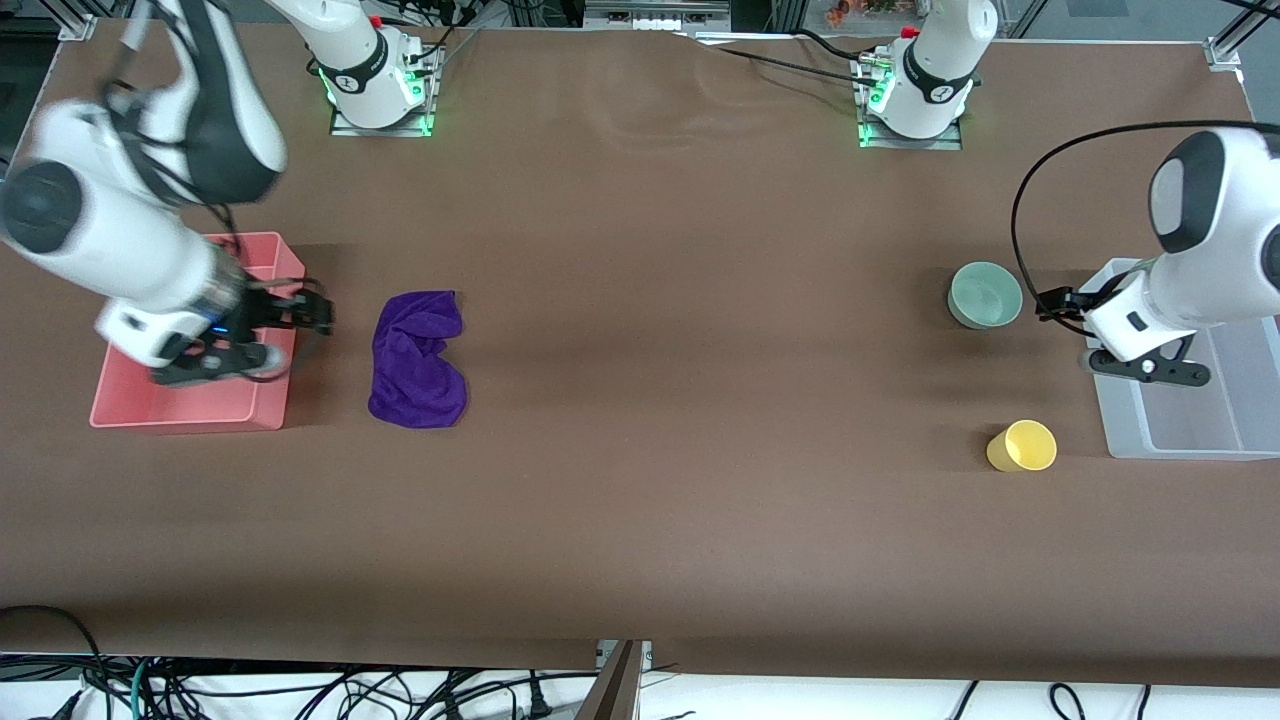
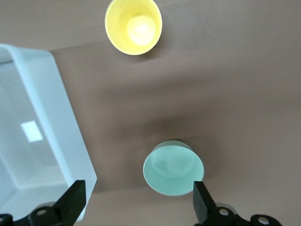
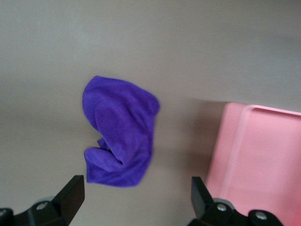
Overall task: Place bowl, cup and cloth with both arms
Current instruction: 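Grasp the purple cloth with the right gripper while the left gripper grips the bowl, then carry the cloth into the pink bin while the left gripper moves bowl into clear bin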
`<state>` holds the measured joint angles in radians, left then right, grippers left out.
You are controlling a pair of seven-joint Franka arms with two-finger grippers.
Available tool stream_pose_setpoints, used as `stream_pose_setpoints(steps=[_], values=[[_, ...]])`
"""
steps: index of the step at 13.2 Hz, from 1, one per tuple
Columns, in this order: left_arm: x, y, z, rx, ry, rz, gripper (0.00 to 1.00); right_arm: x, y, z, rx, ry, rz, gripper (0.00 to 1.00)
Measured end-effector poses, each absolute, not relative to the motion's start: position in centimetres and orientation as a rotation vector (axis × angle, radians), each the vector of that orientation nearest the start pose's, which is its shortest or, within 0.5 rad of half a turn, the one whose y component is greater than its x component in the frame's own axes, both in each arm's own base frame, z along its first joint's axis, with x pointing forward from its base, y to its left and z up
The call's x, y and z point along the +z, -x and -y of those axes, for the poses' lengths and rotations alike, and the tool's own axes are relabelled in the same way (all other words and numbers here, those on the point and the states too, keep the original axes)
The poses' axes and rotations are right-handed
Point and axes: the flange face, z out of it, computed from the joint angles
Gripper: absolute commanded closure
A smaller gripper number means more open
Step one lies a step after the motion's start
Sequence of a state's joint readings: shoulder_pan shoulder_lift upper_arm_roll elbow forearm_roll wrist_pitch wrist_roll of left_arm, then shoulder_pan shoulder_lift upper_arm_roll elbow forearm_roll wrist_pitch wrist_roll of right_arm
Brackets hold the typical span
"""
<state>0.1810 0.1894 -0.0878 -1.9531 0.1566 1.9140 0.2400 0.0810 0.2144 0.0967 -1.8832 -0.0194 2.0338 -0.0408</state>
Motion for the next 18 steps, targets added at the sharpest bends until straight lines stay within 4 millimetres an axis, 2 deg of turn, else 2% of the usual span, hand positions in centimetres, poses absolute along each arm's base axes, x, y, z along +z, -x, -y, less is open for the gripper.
stream_pose_setpoints(steps=[2,4,7,8,10,11,13,14,15,16,18], values=[[32.4,-54.1,-7.8,0.448,3.025,-0.419,0.05,33.6,-58.2,-11.3,0.046,3.108,0.384,0.0],[28.9,-52.0,-7.2,0.452,3.02,-0.581,0.05,29.3,-57.4,-11.4,0.027,3.101,0.386,0.0],[24.3,-49.2,-6.3,0.304,2.98,-0.879,0.09,25.0,-56.5,-12.4,0.105,3.092,0.414,0.0],[23.3,-48.5,-6.4,0.254,2.96,-0.963,0.25,24.0,-56.2,-13.0,0.131,3.088,0.43,0.0],[21.8,-47.6,-7.1,0.219,2.918,-1.087,0.81,22.4,-55.6,-13.4,0.177,3.085,0.445,0.0],[21.4,-47.5,-7.5,0.221,2.907,-1.116,0.84,21.6,-55.2,-13.4,0.194,3.083,0.445,0.0],[20.5,-47.3,-7.9,0.239,2.907,-1.136,0.83,19.6,-54.4,-13.3,0.196,3.08,0.444,0.0],[20.1,-47.2,-8.0,0.241,2.909,-1.14,0.87,18.7,-53.9,-13.2,0.19,3.079,0.444,0.23],[19.7,-47.3,-8.0,0.233,2.909,-1.145,1.0,18.1,-53.6,-13.2,0.19,3.078,0.444,0.77],[19.4,-47.3,-8.1,0.228,2.909,-1.149,1.0,17.8,-53.5,-13.1,0.19,3.077,0.444,1.0],[19.3,-47.3,-8.2,0.223,2.906,-1.157,1.0,17.8,-53.3,-13.6,0.189,3.075,0.457,1.0]])
